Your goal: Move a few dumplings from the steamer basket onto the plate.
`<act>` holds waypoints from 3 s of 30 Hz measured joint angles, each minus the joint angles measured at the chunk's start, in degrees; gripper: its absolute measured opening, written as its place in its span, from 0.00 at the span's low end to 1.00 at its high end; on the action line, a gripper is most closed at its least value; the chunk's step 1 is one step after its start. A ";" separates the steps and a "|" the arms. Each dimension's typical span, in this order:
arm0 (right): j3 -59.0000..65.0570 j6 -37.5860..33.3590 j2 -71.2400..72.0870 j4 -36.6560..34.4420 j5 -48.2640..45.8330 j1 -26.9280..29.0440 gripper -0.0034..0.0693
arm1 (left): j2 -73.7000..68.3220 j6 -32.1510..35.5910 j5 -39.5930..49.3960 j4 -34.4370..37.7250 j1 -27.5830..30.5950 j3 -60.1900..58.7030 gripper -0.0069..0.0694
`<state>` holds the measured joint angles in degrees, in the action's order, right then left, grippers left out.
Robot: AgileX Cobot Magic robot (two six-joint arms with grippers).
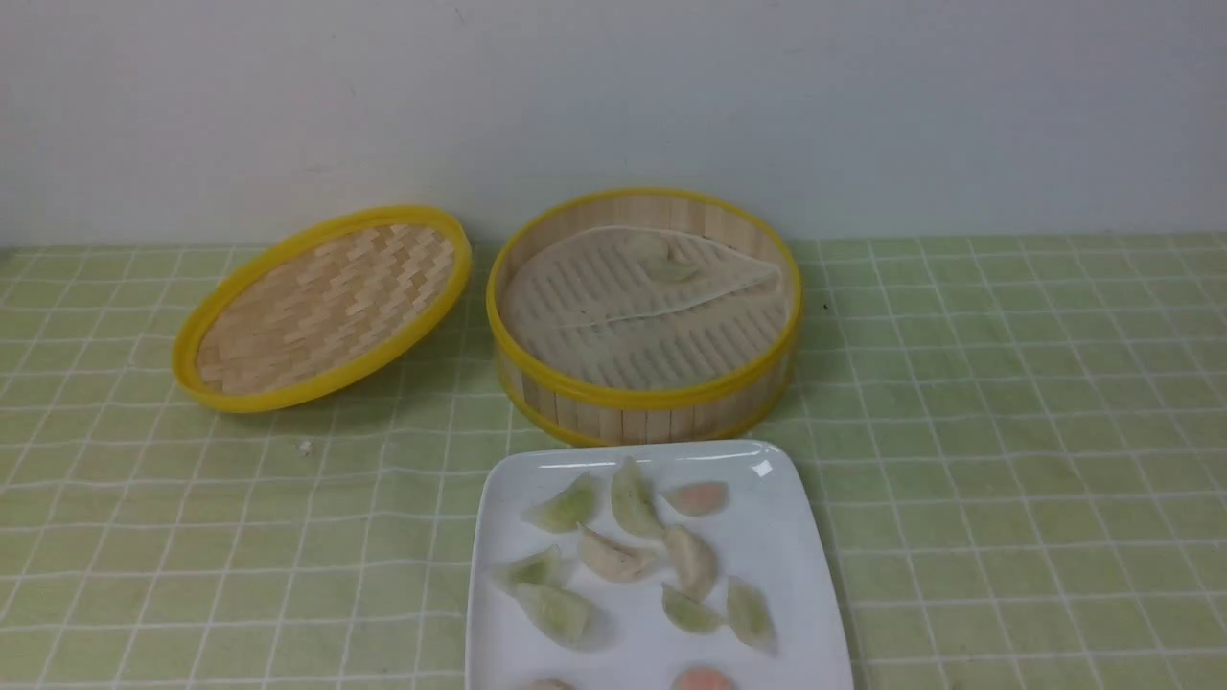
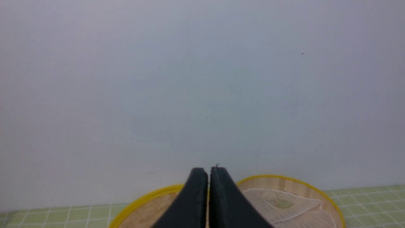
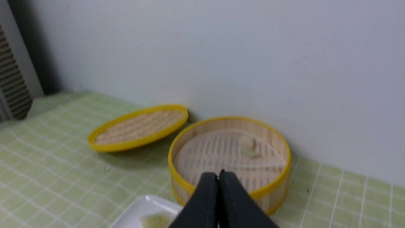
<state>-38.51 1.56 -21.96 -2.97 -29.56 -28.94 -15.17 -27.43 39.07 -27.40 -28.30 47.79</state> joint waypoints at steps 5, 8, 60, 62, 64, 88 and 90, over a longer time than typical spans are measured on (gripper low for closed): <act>9.10 0.05 13.18 0.20 13.29 0.00 0.03 | -1.91 0.00 -0.38 0.00 0.00 0.00 0.08; 11.76 0.05 19.95 0.20 19.56 0.00 0.03 | -4.03 -0.47 -0.38 0.85 0.00 0.00 0.08; 12.10 0.09 22.96 0.20 22.37 0.00 0.03 | 7.31 15.73 -18.39 18.48 16.02 -30.24 0.08; 12.10 0.09 22.96 0.20 22.37 0.00 0.03 | 11.21 20.34 -21.35 22.04 20.05 -37.88 0.08; 12.10 0.09 22.96 0.20 22.37 0.00 0.03 | 14.02 22.93 -22.48 24.24 22.53 -43.25 0.08; 12.12 0.09 22.97 0.20 22.31 0.00 0.03 | 15.74 26.50 -17.54 28.49 26.54 -49.44 0.08; 12.12 0.09 22.97 0.20 22.31 0.00 0.03 | 15.74 26.50 -17.50 28.49 26.54 -49.44 0.08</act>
<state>-26.39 1.65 1.02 -2.77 -7.25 -28.94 0.58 -0.92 21.58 1.09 -1.75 -1.65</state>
